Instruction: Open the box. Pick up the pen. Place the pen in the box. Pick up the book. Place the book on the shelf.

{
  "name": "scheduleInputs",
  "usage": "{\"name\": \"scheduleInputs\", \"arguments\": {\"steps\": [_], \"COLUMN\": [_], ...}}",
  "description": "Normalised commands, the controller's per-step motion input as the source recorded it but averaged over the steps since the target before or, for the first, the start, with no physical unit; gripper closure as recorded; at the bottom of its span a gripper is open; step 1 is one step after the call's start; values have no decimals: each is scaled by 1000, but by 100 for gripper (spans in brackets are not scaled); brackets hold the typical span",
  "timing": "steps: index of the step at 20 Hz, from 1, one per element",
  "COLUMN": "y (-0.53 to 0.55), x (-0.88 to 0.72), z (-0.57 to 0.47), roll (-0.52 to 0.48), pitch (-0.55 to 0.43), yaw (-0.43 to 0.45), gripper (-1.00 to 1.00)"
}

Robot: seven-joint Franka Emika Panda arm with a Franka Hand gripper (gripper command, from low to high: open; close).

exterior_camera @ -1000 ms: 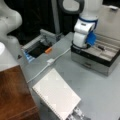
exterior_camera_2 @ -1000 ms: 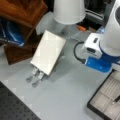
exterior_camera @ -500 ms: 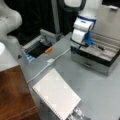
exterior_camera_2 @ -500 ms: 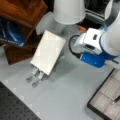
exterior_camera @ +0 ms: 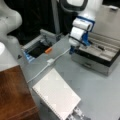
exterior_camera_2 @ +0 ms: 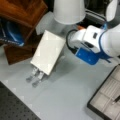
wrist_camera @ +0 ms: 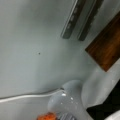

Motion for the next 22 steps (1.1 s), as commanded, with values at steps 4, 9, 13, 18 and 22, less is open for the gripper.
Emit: {"name": "scheduleInputs", "arguments": {"steps": [4, 9, 13, 18, 22], "y": [-177, -197, -104, 36, 57], "x": [62, 42, 24, 69, 121], "z": [-165, -181, -172, -96, -67], "roll": [-443, -553, -543, -496, -483], "pitch": [-26, -48, -37, -50, -69], "yaw": [90, 72, 8, -26, 12], "gripper": [-100, -100, -100, -100, -100]}}
